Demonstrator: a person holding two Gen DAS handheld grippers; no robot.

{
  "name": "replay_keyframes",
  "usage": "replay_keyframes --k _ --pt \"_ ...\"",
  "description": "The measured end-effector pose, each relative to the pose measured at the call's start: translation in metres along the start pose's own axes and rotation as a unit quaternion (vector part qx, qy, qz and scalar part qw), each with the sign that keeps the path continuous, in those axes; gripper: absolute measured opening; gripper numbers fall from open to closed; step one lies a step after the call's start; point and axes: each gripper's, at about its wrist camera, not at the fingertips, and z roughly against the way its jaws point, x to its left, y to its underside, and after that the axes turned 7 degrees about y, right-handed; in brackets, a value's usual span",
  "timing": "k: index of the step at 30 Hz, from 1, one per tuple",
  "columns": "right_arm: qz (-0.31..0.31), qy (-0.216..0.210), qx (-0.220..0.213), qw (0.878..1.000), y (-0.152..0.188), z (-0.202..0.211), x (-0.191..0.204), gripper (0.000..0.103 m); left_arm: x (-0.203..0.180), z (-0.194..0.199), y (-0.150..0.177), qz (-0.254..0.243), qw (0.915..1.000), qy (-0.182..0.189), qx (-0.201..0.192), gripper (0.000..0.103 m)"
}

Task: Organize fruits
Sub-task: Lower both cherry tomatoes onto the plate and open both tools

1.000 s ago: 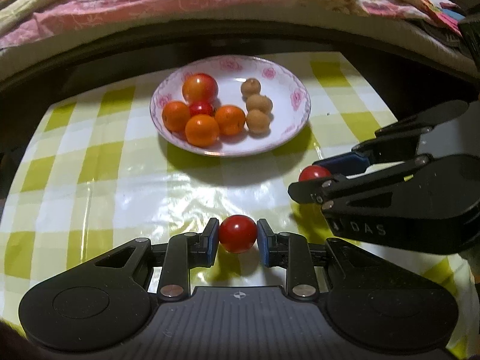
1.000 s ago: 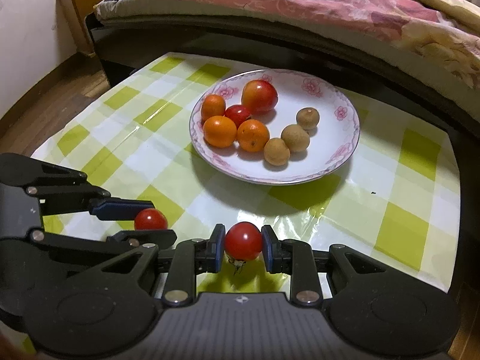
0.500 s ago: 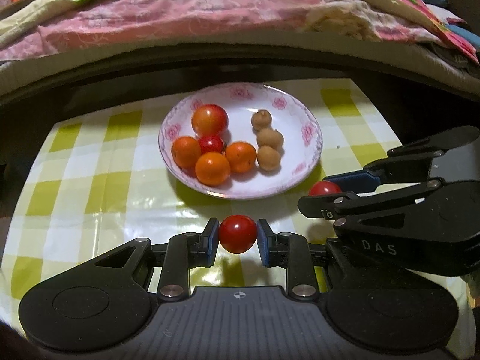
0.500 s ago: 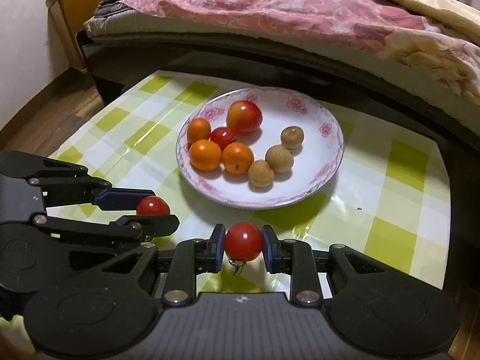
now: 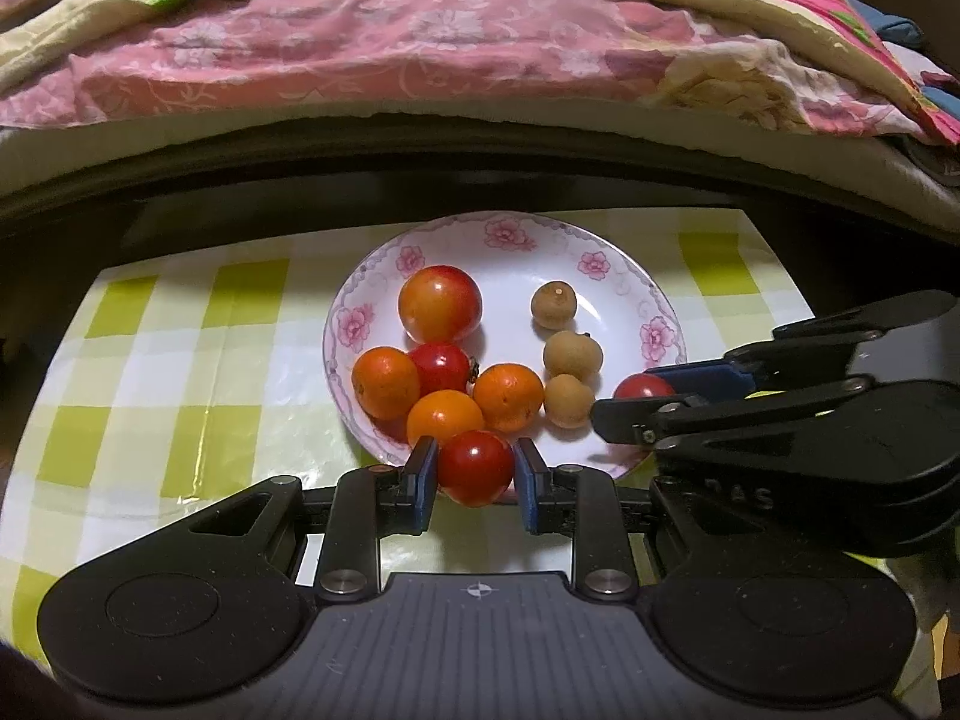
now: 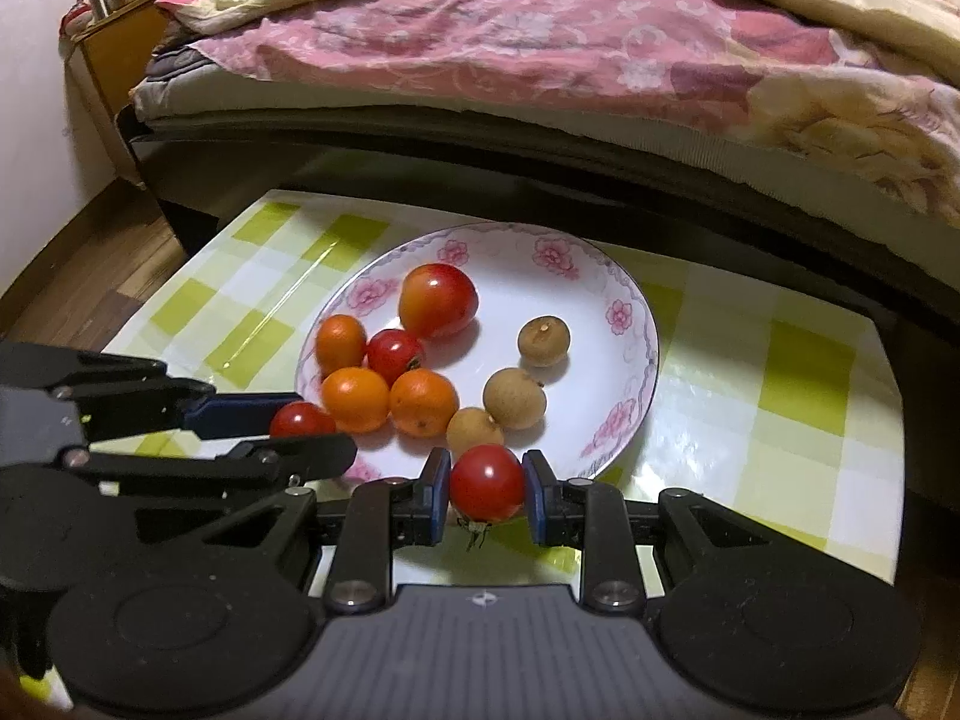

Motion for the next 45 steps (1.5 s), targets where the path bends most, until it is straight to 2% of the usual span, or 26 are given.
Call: replay_keyframes --k 11,18,27,35,45 --pt "-0.022 -0.002 0.003 1.0 -0.011 -0.021 -0.01 0.029 0.008 -0.015 -0.012 0.005 0.9999 -0.012 -0.009 0.033" --pt "-0.046 -0.003 -0.008 0.999 -0.023 -0.029 -0.018 0.029 0.014 -0.024 -0.023 0.017 0.9997 -0.005 -0.019 0.033" --pt "-0.05 0.005 0.0 0.999 -0.021 -0.025 -0.017 0.03 0.008 -0.02 -0.019 0.007 0.9998 -0.005 -0.02 0.035" --pt "-0.058 0.006 0.0 0.998 -0.021 -0.025 -0.019 0.03 0.013 -0.023 -0.02 0.024 0.9996 -0.002 -0.014 0.039" --pt "-0.068 0.004 0.003 0.998 -0.021 -0.025 -0.021 0.03 0.01 -0.023 -0.018 0.021 0.9996 -0.008 -0.015 0.039"
